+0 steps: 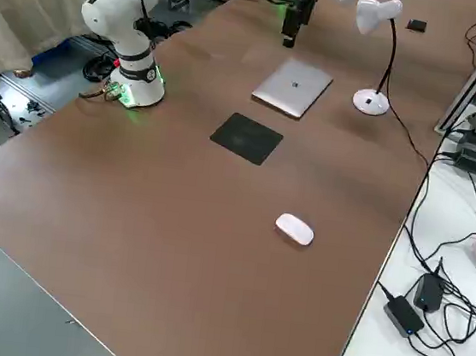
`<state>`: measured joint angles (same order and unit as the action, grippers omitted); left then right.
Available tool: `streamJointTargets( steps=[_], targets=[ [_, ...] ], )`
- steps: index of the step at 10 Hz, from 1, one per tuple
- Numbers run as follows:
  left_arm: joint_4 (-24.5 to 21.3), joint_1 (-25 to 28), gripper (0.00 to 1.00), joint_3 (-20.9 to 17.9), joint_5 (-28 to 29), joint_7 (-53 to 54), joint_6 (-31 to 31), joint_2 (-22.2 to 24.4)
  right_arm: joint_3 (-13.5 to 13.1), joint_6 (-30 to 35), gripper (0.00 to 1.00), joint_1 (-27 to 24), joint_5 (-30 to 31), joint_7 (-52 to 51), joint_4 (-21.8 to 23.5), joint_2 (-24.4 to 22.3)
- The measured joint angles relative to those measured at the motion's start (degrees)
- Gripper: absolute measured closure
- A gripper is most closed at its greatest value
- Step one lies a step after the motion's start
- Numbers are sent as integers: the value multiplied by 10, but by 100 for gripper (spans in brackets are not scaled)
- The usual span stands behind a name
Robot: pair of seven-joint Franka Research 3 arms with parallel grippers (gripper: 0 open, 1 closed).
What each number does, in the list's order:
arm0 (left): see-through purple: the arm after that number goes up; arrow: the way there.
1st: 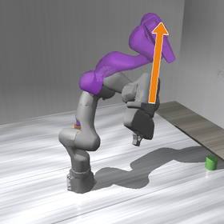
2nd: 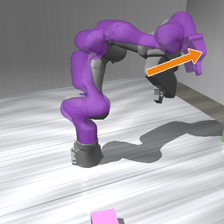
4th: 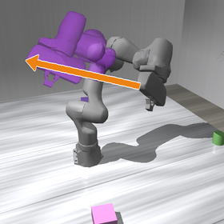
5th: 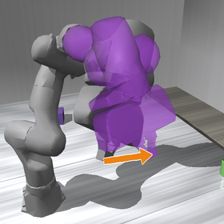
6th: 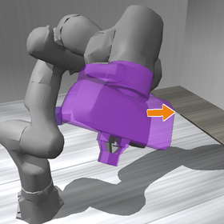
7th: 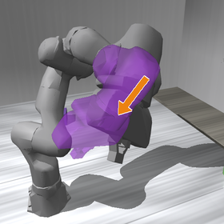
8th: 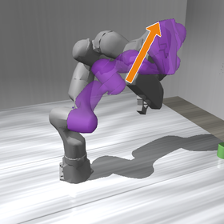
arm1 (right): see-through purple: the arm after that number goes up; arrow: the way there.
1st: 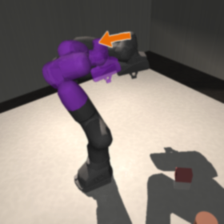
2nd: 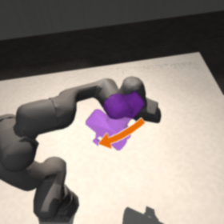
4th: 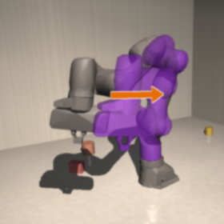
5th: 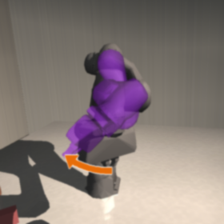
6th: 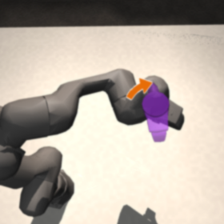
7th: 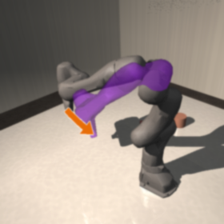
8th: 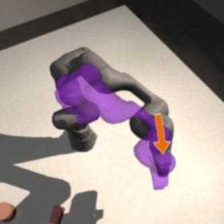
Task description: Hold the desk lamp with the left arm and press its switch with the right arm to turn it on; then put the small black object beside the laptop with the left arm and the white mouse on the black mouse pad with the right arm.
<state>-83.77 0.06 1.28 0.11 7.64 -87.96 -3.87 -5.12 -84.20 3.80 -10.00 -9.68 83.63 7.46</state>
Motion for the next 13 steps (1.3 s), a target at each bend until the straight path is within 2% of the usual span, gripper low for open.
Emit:
streamJointTargets(
  steps=[2, 3, 5, 7, 8, 9, 11, 13],
  targets=[
    [28, -8, 0, 18, -71, 49, -58, -62, 1, -72, 1, 19, -88, -4, 54, 15],
    [33, -17, 0, 38, -100, 70, -110, -102, 1, -128, 4, 41, -121, -4, 94, 20],
    [39, -30, 0, 116, -113, 94, -225, -181, 3, -222, 40, 88, -164, -4, 154, 37],
    [41, -36, 0, 189, -114, 160, -339, -255, 3, -293, 70, 112, -222, -4, 167, 81],
    [42, -36, 0, 210, -117, 210, -389, -291, 3, -350, 88, 129, -232, -4, 167, 108],
    [42, -37, 0, 225, -124, 267, -435, -326, 3, -411, 98, 151, -240, 10, 167, 138],
    [44, -37, 0, 247, -135, 363, -508, -382, 4, -492, 99, 187, -301, 25, 149, 208],
    [44, -38, 0, 274, -137, 432, -583, -428, 4, -528, 99, 210, -335, 28, 86, 286]
  ],
)
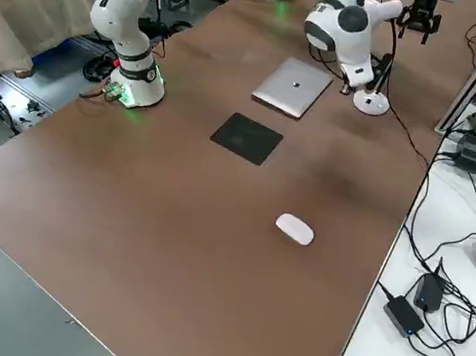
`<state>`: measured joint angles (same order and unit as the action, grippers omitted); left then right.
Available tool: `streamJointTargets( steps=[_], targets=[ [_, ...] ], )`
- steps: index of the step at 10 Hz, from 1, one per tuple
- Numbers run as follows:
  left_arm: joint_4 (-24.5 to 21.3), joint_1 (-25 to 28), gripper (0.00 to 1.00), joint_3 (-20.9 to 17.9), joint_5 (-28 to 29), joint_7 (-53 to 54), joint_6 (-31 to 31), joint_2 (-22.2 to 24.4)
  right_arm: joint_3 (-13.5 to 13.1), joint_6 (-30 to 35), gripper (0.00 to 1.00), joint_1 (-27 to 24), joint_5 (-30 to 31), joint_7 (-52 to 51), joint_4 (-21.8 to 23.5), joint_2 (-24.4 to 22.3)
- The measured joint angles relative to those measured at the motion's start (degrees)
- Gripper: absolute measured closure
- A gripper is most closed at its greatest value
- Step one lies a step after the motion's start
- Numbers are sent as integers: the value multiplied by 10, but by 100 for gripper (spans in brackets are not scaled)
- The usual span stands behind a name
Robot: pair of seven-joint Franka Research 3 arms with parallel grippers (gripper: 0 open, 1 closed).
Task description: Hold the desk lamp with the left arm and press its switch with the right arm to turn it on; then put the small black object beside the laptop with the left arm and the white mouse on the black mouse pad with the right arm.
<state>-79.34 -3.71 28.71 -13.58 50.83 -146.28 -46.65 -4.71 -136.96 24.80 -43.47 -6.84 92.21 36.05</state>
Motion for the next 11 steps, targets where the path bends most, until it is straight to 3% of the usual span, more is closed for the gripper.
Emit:
streamJointTargets(
  steps=[4, 7, 11],
  targets=[
    [4, -3, 0, 59, -9, 20, -75, -99, 0, -34, 99, 41, -71, 6, -99, 94],
    [34, -13, 0, 73, -9, 50, -107, -137, 0, -51, 99, 71, -83, 20, -116, 129],
    [76, -55, 0, 79, -10, 63, -162, -189, -4, -53, 99, 71, -83, 21, -147, 153]
  ],
)
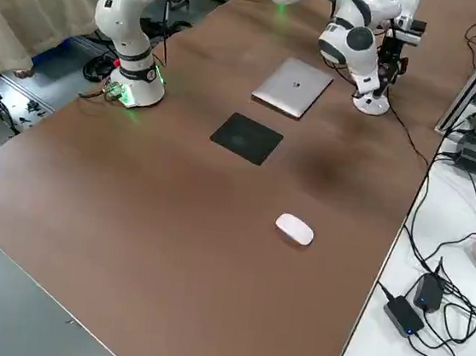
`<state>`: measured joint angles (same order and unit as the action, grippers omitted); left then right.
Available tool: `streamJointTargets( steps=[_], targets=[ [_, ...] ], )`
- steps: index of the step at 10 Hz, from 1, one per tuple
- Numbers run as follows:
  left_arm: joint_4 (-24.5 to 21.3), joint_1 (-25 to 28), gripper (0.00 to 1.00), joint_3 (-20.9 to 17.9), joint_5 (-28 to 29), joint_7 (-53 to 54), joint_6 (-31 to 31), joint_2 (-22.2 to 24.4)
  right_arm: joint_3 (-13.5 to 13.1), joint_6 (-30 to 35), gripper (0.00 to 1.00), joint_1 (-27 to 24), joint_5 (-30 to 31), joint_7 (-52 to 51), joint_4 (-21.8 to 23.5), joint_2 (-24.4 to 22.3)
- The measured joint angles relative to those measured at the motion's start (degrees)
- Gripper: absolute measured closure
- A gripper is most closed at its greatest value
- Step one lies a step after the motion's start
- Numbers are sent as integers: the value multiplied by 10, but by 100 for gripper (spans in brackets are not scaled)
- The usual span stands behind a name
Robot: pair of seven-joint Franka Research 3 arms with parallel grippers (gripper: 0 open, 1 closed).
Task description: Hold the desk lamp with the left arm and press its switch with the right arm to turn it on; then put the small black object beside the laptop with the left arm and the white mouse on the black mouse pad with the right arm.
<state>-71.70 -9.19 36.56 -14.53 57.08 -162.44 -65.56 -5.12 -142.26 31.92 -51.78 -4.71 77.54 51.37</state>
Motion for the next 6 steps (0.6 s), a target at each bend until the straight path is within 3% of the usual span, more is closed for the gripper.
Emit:
streamJointTargets(
  steps=[4, 6],
  targets=[
    [25, -5, 3, 1, 0, 31, -28, -31, -2, 2, 99, -5, 0, 0, -21, 8],
    [28, -6, 12, 4, 0, 35, -35, -36, -2, 2, 99, -7, 0, 0, -31, 11]
  ],
)
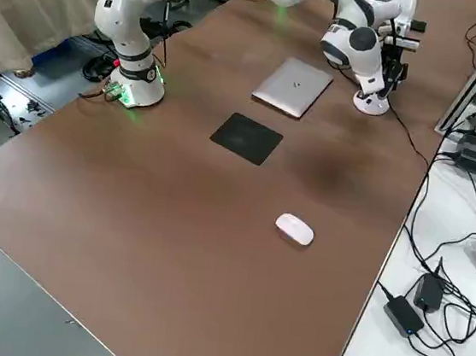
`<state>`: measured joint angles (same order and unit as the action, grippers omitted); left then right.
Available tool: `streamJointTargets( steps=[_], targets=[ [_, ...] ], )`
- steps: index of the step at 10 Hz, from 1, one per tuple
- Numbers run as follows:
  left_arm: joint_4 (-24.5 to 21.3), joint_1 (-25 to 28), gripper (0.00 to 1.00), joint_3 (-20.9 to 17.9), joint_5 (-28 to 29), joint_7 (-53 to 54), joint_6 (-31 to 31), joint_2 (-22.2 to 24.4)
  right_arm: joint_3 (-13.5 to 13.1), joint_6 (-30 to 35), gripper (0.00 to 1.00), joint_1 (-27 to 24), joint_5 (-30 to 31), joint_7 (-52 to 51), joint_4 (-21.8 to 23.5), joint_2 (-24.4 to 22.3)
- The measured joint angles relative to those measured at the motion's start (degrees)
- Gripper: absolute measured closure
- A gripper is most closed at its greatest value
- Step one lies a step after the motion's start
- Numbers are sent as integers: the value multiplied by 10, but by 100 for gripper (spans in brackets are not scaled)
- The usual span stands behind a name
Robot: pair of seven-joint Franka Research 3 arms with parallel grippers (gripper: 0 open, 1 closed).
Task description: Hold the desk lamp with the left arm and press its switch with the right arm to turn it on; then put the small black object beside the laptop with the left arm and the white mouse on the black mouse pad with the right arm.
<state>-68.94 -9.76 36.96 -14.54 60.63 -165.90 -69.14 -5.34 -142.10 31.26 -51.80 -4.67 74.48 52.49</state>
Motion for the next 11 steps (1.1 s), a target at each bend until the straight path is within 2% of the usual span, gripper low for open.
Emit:
streamJointTargets(
  steps=[3, 4, 8, 9, 11],
  targets=[
    [3, 0, 23, 1, 0, 0, 0, 0, -2, 2, 99, -2, 0, 0, -3, 5],
    [3, 0, 33, 1, 0, 1, 0, 0, -2, 3, 99, -2, 2, 0, -3, 7],
    [3, 0, 43, 1, 0, 1, -1, -1, -2, 5, 99, 0, 2, 0, -3, 17],
    [3, 0, 50, 1, 0, 1, -1, -1, -2, 5, 99, 2, 2, 0, -3, 19],
    [3, -4, 53, 1, 0, 1, -2, -3, -1, 5, 99, 5, 2, 0, -3, 21]
  ],
)
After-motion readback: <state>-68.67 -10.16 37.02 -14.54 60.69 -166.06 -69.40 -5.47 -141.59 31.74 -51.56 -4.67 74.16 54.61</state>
